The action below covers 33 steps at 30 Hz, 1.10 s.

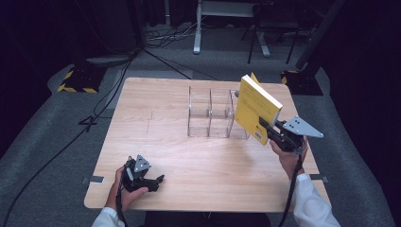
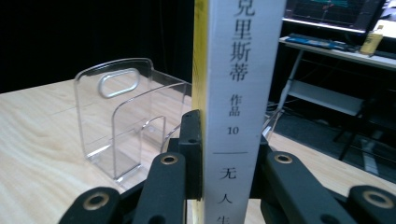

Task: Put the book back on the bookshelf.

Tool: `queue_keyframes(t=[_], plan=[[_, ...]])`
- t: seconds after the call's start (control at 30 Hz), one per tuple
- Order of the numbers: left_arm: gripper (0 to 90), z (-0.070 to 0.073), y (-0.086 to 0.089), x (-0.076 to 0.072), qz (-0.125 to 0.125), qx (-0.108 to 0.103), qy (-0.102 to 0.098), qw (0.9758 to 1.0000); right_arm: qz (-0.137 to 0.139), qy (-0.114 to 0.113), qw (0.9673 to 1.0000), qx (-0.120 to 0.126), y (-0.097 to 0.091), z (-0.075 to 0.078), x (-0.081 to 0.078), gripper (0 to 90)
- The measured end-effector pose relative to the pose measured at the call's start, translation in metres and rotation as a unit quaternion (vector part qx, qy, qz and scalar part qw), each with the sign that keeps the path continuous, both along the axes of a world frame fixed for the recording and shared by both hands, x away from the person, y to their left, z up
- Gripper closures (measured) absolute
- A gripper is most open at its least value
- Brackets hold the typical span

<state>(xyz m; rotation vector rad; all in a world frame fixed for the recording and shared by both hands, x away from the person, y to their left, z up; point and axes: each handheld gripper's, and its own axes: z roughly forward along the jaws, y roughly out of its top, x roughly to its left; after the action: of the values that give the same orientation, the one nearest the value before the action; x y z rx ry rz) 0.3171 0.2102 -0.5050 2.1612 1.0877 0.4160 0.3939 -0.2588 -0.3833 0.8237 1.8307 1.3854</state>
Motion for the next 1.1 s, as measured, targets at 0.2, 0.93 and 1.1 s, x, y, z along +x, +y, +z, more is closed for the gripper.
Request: queue_keyframes(t=[0.2, 0.93, 1.1], plan=[[15.4, 0.000, 0.000, 0.000, 0.000, 0.000, 0.000, 1.0000, -0.015, 0.005, 0.9998, 0.007, 0.009, 0.005, 0.013, 76.6], [15.5, 0.000, 0.000, 0.000, -0.001, -0.001, 0.002, 1.0000, -0.072, 0.025, 0.9971, -0.001, 0.040, -0.002, 0.051, 76.6], [15.6, 0.001, 0.000, 0.000, -0.009, 0.005, -0.003, 0.9999, -0.083, 0.024, 0.9963, 0.001, 0.045, -0.006, 0.057, 76.5]])
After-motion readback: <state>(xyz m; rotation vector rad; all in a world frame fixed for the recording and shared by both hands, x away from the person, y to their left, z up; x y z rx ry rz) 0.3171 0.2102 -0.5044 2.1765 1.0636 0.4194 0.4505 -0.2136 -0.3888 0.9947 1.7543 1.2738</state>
